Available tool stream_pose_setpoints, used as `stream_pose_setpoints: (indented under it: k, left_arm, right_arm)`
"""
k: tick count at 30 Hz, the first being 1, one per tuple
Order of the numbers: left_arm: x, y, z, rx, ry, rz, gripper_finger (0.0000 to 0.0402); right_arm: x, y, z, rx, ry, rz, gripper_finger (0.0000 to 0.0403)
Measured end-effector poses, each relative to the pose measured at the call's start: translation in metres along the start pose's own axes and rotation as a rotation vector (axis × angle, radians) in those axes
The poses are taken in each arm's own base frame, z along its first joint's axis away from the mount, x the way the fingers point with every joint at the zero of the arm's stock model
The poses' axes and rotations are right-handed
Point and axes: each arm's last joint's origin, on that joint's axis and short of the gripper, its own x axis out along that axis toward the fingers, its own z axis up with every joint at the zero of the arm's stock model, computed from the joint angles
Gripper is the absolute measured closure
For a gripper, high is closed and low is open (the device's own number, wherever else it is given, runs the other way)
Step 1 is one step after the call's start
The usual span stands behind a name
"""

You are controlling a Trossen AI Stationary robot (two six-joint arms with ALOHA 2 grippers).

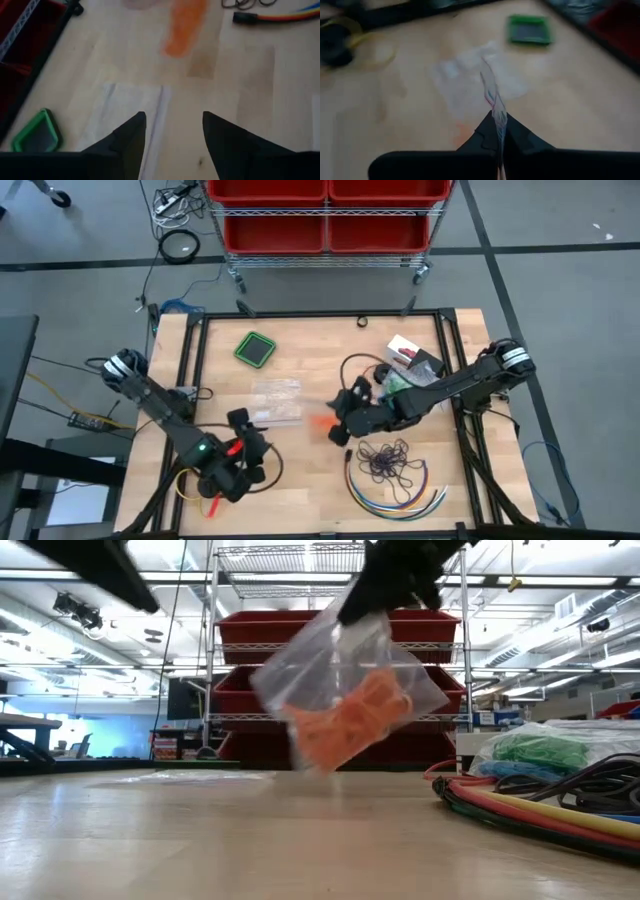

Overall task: Sort rubber bands
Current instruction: Put the transparent zip bag on the middle right of the table

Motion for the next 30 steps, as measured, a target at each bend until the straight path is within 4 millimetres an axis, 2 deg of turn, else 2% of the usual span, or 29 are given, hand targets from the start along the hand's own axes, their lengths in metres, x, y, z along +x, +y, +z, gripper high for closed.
stream_pose_setpoints:
  k: [5, 11, 16, 21, 26, 30]
  left_arm:
    - [0.002, -0.012, -0.034, -0.077, -0.02, -0.033, 0.0198]
    - [0.009, -0.03, -0.072, -0.212, -0.133, -0.14, 0.0198]
    - [0.018, -0.038, -0.089, -0.324, -0.229, -0.25, 0.0198]
    - [0.025, -0.04, -0.097, -0.394, -0.283, -0.325, 0.0198]
    - [0.026, -0.04, -0.098, -0.419, -0.293, -0.344, 0.0198]
    - [0.025, -0.041, -0.096, -0.433, -0.304, -0.351, 0.0198]
  right_arm:
    - [-0.023, -0.022, 0.004, 0.045, -0.02, -0.19, 0.0403]
    - [-0.065, -0.052, 0.0, 0.12, 0.015, -0.336, 0.0403]
    - [-0.102, -0.077, -0.007, 0.121, 0.029, -0.443, 0.0403]
    - [-0.127, -0.105, -0.018, 0.061, 0.155, -0.588, 0.0403]
    - [-0.129, -0.108, -0.027, -0.001, 0.226, -0.552, 0.0403]
    - [-0.114, -0.104, -0.046, -0.024, 0.305, -0.575, 0.0403]
